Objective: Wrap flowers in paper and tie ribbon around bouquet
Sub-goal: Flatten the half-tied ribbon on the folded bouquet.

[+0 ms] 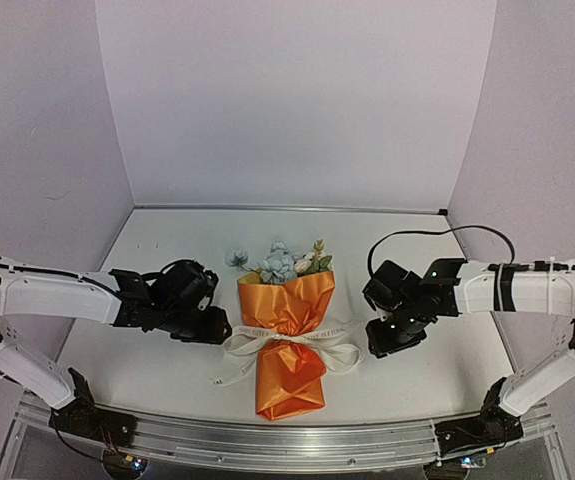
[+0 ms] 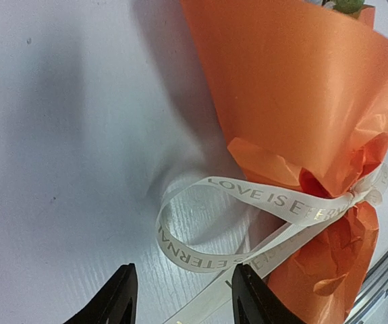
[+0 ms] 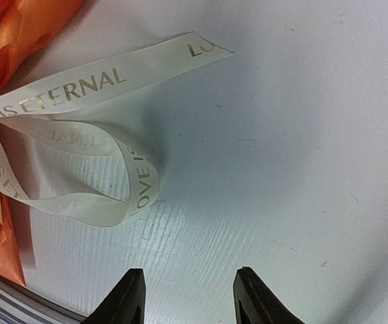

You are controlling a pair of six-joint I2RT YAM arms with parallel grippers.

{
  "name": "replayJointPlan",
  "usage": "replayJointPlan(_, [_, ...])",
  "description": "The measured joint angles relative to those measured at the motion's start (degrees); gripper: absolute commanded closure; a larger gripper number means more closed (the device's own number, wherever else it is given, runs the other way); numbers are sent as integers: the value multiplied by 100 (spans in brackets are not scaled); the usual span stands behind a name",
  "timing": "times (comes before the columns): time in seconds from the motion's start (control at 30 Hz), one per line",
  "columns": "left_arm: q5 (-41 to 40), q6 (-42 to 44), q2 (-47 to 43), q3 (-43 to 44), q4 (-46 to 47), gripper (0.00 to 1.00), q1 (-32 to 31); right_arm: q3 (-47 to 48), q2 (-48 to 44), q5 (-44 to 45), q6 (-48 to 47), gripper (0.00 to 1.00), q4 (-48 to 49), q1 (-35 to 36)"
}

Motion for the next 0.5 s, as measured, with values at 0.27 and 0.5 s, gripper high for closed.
replayJointPlan(0.27, [378, -294, 757, 0, 285, 54, 49, 121, 391, 325, 455, 53, 115, 207])
replayJointPlan(0.5, [388, -367, 938, 2, 410, 55, 129, 271, 756, 401, 674, 53, 272, 258])
